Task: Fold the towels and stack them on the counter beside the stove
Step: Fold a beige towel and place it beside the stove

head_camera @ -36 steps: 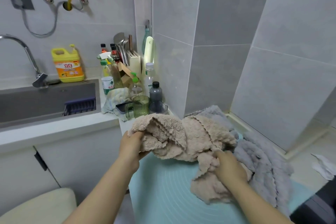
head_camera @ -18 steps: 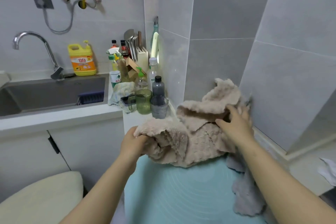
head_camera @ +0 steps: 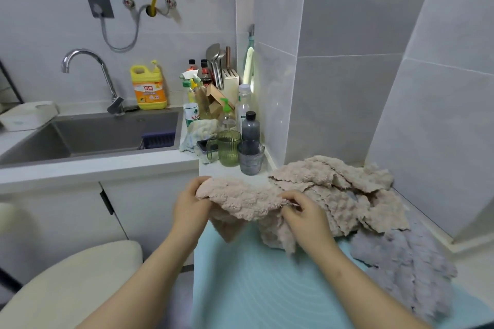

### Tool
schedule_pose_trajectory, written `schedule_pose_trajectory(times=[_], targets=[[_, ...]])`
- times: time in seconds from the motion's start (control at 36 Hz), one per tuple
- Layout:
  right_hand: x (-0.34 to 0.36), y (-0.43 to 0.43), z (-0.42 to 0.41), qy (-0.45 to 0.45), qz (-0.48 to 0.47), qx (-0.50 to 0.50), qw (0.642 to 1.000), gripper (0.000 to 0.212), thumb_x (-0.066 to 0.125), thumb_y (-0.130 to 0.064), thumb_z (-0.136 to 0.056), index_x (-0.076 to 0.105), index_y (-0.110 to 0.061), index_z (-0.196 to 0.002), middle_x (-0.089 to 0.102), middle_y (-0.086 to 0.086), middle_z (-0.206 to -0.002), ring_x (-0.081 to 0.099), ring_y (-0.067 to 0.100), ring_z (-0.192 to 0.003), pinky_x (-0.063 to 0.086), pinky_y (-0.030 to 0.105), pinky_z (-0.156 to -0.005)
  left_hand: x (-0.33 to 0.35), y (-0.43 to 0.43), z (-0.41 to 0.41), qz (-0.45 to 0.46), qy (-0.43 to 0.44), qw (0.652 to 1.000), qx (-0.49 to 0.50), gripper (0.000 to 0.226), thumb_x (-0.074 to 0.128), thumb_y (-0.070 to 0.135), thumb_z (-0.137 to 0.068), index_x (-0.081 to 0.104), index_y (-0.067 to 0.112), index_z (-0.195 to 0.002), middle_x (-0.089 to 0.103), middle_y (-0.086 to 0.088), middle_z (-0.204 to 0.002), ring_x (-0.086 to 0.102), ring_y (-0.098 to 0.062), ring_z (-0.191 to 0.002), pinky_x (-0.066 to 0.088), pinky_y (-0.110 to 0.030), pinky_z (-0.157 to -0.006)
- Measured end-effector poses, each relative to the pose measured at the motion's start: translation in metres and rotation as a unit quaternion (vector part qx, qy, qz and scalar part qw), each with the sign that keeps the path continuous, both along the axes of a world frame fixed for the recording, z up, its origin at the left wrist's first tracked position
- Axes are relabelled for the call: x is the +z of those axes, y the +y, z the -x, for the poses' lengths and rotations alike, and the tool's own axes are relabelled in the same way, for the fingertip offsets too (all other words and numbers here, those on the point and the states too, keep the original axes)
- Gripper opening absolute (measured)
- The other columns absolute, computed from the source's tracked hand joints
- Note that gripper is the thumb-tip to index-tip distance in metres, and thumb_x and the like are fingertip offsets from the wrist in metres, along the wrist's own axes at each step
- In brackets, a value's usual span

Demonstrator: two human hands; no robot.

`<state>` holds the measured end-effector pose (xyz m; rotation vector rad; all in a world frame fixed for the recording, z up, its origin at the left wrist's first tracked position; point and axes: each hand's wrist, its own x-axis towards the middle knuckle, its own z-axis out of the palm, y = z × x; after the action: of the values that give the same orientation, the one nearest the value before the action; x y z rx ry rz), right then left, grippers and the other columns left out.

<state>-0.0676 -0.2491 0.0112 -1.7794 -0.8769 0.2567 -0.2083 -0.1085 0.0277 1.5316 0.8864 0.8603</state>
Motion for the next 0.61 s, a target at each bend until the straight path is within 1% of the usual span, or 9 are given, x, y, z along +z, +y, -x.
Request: schedule_pose_trajectory(times=[0.06, 0.11, 0.19, 0.25, 0.33, 0.39, 0.47, 0.56, 0.61], targets=[[0.012, 0.001, -0.004, 0.022, -0.047, 0.024, 0.998, 0.034, 0.051, 0.009, -0.081, 0.061, -0.022, -0.076, 0.063, -0.014, -0.084, 0.057, -0.008, -0.075, 0.042, 0.001, -0.065, 0.006, 0.002, 0.005, -0.039, -0.008, 0.999, -0.005, 0.043, 0.053, -0.016, -0.073, 0.061, 0.026, -0.081, 0.066, 0.009, -0.068, 0.061, -0.009, -0.063, 0.051, -0.022, -0.059], [0.018, 0.000, -0.005, 0.049, -0.036, 0.084, 0.995, 0.036, 0.049, 0.013, -0.078, 0.055, -0.018, -0.062, 0.065, -0.010, -0.084, 0.059, -0.001, -0.081, 0.044, 0.006, -0.067, 0.005, 0.005, 0.012, -0.077, 0.022, 0.996, -0.042, 0.037, 0.060, -0.007, -0.068, 0.061, 0.029, -0.078, 0.066, 0.012, -0.067, 0.059, -0.007, -0.059, 0.052, -0.022, -0.056], [0.012, -0.001, -0.006, 0.046, 0.113, 0.184, 0.975, 0.033, 0.052, 0.007, -0.076, 0.050, -0.018, -0.055, 0.065, -0.008, -0.078, 0.059, 0.005, -0.078, 0.044, 0.018, -0.067, -0.015, 0.013, 0.023, -0.119, 0.161, 0.970, -0.135, 0.031, 0.065, 0.012, -0.062, 0.060, 0.035, -0.081, 0.066, 0.016, -0.076, 0.057, -0.001, -0.070, 0.048, -0.026, -0.068], [-0.004, -0.003, -0.005, -0.003, 0.244, 0.234, 0.941, 0.030, 0.053, -0.001, -0.075, 0.050, -0.023, -0.055, 0.065, -0.009, -0.077, 0.055, 0.001, -0.070, 0.040, 0.018, -0.062, -0.034, 0.016, 0.030, -0.135, 0.272, 0.926, -0.225, 0.025, 0.069, 0.021, -0.068, 0.061, 0.036, -0.086, 0.065, 0.017, -0.087, 0.059, -0.004, -0.081, 0.046, -0.020, -0.074], [-0.030, -0.008, -0.003, -0.008, 0.367, 0.291, 0.884, 0.024, 0.058, -0.013, -0.076, 0.053, -0.026, -0.057, 0.057, -0.010, -0.068, 0.047, 0.003, -0.063, 0.035, 0.020, -0.058, -0.057, 0.017, 0.039, -0.145, 0.409, 0.828, -0.355, 0.032, 0.068, 0.019, -0.077, 0.062, 0.028, -0.107, 0.062, 0.014, -0.106, 0.057, -0.007, -0.102, 0.043, -0.014, -0.086], [-0.041, -0.011, 0.000, 0.054, 0.382, 0.294, 0.874, 0.022, 0.061, -0.025, -0.075, 0.057, -0.024, -0.053, 0.055, -0.010, -0.061, 0.049, 0.006, -0.063, 0.036, 0.021, -0.059, -0.061, 0.017, 0.044, -0.075, 0.413, 0.812, -0.406, 0.040, 0.071, 0.025, -0.072, 0.061, 0.028, -0.111, 0.060, 0.013, -0.111, 0.057, -0.007, -0.106, 0.044, -0.019, -0.091], [-0.053, -0.011, 0.003, 0.163, 0.290, 0.184, 0.925, 0.030, 0.059, -0.028, -0.087, 0.054, -0.020, -0.059, 0.059, -0.004, -0.056, 0.053, 0.007, -0.053, 0.041, 0.018, -0.057, -0.057, 0.015, 0.047, 0.062, 0.318, 0.866, -0.381, 0.043, 0.069, 0.042, -0.074, 0.063, 0.020, -0.111, 0.062, 0.010, -0.105, 0.059, -0.001, -0.085, 0.044, -0.010, -0.075], [-0.063, -0.007, 0.005, 0.059, 0.230, 0.045, 0.970, 0.021, 0.055, -0.022, -0.087, 0.048, -0.017, -0.069, 0.051, -0.004, -0.062, 0.043, 0.007, -0.055, 0.032, 0.017, -0.051, -0.065, 0.015, 0.037, 0.091, 0.233, 0.947, -0.203, 0.038, 0.059, 0.043, -0.087, 0.064, 0.010, -0.105, 0.066, -0.004, -0.103, 0.061, -0.012, -0.079, 0.046, -0.023, -0.074], [-0.065, -0.002, 0.012, -0.007, 0.220, 0.039, 0.975, 0.011, 0.056, -0.023, -0.086, 0.050, -0.020, -0.077, 0.047, -0.010, -0.070, 0.042, 0.004, -0.063, 0.032, 0.012, -0.054, -0.073, 0.014, 0.029, 0.022, 0.261, 0.962, -0.079, 0.018, 0.055, 0.030, -0.092, 0.060, 0.015, -0.101, 0.063, -0.010, -0.108, 0.060, -0.017, -0.079, 0.046, -0.028, -0.074]])
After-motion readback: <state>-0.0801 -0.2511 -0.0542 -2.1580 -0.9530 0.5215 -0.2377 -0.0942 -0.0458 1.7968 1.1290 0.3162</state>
